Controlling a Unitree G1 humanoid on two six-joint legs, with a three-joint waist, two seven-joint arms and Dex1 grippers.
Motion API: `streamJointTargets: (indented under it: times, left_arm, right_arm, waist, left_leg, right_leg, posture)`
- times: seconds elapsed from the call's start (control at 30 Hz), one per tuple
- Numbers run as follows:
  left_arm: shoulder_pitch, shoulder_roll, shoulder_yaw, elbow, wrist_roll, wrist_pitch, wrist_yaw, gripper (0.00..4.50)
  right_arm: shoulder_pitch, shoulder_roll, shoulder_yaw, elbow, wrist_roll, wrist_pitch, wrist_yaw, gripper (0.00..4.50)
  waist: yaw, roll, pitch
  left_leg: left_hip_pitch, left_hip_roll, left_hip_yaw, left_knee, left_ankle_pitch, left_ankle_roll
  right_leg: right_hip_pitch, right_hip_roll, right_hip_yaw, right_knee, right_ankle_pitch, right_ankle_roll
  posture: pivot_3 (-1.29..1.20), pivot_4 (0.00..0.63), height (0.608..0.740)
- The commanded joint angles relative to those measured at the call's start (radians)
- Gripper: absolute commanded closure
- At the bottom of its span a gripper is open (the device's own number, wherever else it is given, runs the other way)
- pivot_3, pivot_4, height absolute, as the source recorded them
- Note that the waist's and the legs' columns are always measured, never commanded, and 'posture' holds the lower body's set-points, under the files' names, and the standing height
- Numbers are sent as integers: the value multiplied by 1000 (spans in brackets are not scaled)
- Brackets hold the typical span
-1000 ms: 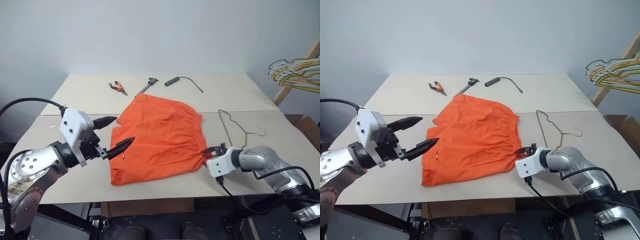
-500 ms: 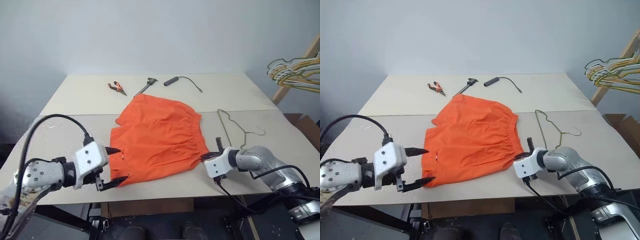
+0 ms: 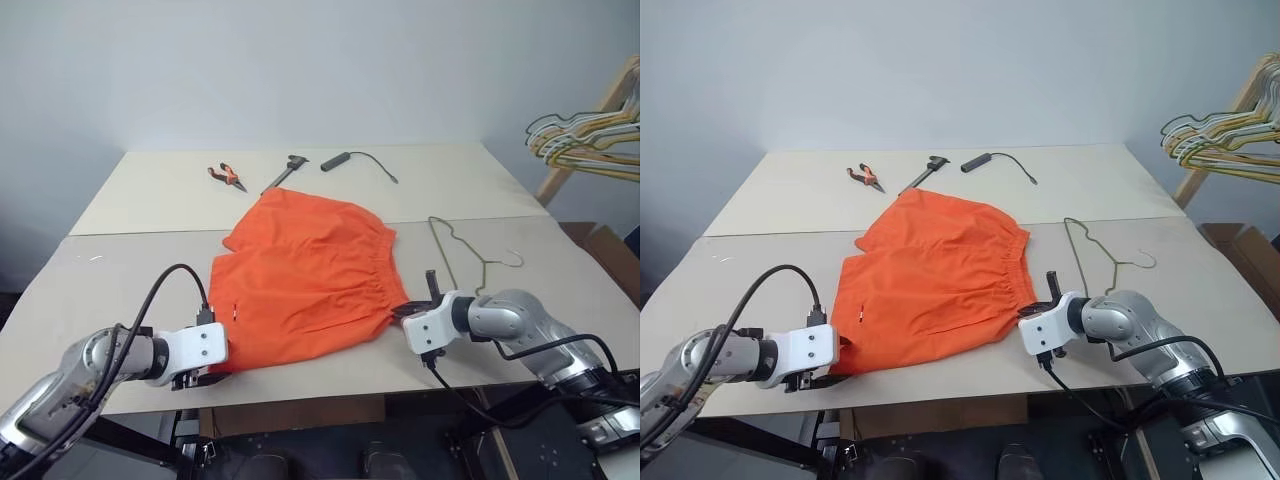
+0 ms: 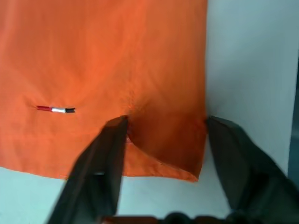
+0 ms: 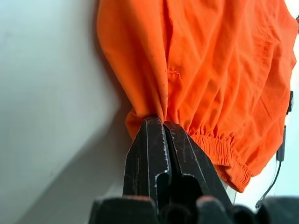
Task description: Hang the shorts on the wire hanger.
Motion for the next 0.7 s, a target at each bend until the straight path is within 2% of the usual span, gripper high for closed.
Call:
streamJointTargets:
  times: [0.03, 0.2, 0.4, 0.7]
  left_arm:
    - [-40, -31, -19, 32, 39, -26, 1, 2777]
    - [-65, -68, -30, 61, 61, -37, -6, 4459]
    - [-78, -81, -17, 85, 57, -64, -35, 4459]
    - [-34, -14, 91, 107, -39, -184, -173, 4459]
  right_arm:
    - [-3, -5, -39, -44, 20, 15, -5, 4500]
    - [0, -3, -41, -60, 24, 28, -6, 4500]
    - [8, -3, -41, -73, 27, 36, -6, 4500]
    - [19, -10, -48, -93, 46, 32, -1, 4500]
  waist:
    - [0, 0, 0]
    - [0, 0, 0]
    - [-2, 0, 0]
    - [-4, 1, 0]
  left_leg:
    - [0, 0, 0, 0, 0, 0]
    - [0, 0, 0, 0, 0, 0]
    - [0, 0, 0, 0, 0, 0]
    - [0, 1, 0, 0, 0, 0]
  right_leg:
    - [0, 0, 0, 0, 0, 0]
    - [0, 0, 0, 0, 0, 0]
    - [0, 0, 0, 0, 0, 0]
    - [-1, 0, 0, 0, 0, 0]
  posture:
    - [37, 29, 740]
    - [26, 29, 740]
    - [25, 32, 740]
    - [27, 34, 740]
